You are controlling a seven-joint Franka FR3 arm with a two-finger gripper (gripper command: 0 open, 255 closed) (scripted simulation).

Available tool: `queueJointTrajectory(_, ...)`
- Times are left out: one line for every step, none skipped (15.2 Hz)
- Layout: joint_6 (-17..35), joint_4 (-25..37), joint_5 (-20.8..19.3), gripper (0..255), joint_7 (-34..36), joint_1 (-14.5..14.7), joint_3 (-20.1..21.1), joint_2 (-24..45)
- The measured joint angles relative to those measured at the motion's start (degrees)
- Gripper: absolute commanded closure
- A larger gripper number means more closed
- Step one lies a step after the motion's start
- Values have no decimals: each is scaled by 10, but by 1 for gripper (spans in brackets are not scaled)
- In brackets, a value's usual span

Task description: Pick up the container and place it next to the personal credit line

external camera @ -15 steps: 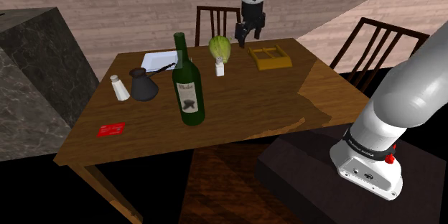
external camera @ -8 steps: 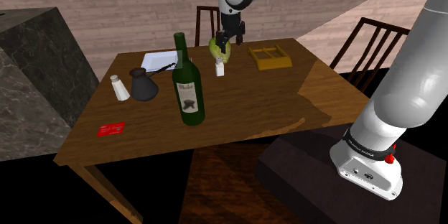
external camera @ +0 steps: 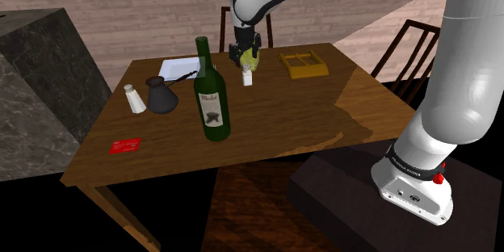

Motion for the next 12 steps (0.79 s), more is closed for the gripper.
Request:
queueJointTrajectory(6,-2,-1,0,0,0,-1,4)
queueJointTrajectory(12,-6,-2,0,1,-1,-1,6)
queueJointTrajectory(18,-7,-3,0,2,-1,-2,11)
queueJointTrajectory(26,-9,-4,0,1,-2,-3,17)
queueJointTrajectory(29,-11,-5,0,2,-2,-3,19)
queueJointTrajectory(32,-12,-5,0,2,-2,-3,19)
queueJointTrajectory(34,-13,-5,0,2,-2,-3,20)
queueJointTrajectory(34,-14,-5,0,3,-2,-3,20)
queueJointTrajectory(35,-14,-5,0,3,-2,-3,20)
queueJointTrajectory(35,-14,-5,0,3,-2,-3,21)
queueJointTrajectory(35,-14,-5,0,3,-2,-3,21)
queueJointTrajectory(35,-14,-5,255,3,-2,-3,21)
